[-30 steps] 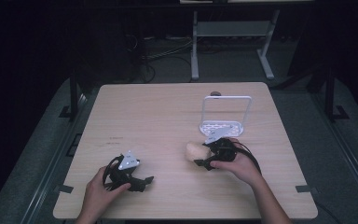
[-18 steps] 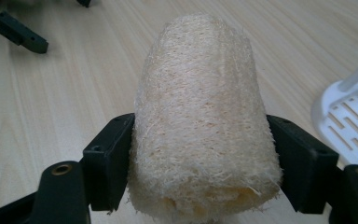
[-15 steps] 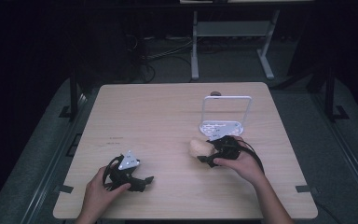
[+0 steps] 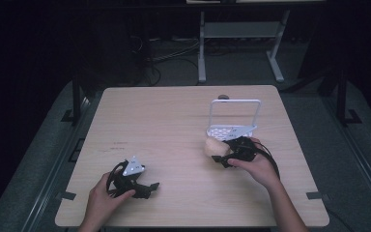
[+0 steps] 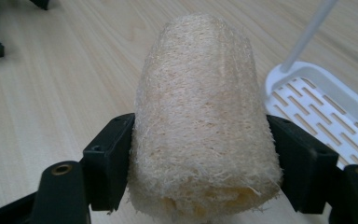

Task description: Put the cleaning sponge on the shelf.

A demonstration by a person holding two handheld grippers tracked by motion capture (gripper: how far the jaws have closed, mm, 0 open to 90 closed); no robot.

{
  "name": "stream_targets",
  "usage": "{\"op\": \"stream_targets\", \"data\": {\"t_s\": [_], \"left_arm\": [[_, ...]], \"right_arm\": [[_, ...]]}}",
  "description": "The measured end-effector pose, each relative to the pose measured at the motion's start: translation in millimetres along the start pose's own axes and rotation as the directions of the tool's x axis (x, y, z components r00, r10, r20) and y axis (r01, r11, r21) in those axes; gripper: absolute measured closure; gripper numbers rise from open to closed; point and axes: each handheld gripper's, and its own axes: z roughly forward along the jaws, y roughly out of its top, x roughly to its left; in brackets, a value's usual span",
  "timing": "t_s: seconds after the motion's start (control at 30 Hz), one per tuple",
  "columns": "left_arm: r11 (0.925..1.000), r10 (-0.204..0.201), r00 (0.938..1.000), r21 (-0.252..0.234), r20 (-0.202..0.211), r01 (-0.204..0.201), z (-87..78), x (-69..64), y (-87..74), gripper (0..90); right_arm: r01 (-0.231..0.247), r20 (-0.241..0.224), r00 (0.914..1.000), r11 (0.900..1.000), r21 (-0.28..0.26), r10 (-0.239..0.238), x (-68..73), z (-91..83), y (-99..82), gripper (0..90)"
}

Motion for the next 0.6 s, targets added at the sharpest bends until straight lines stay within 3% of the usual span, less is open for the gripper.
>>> {"op": "stream_targets", "data": {"t_s": [0.6], "left_arm": [[1.0000, -0.001, 1.0000, -0.001, 0.000, 0.001, 0.0, 0.0, 0.0, 12.8]], "right_arm": [[-0.059, 0.081, 0.9950, 0.9983, 0.003, 0.058, -20.3, -4.5, -8.7, 27.4]]}}
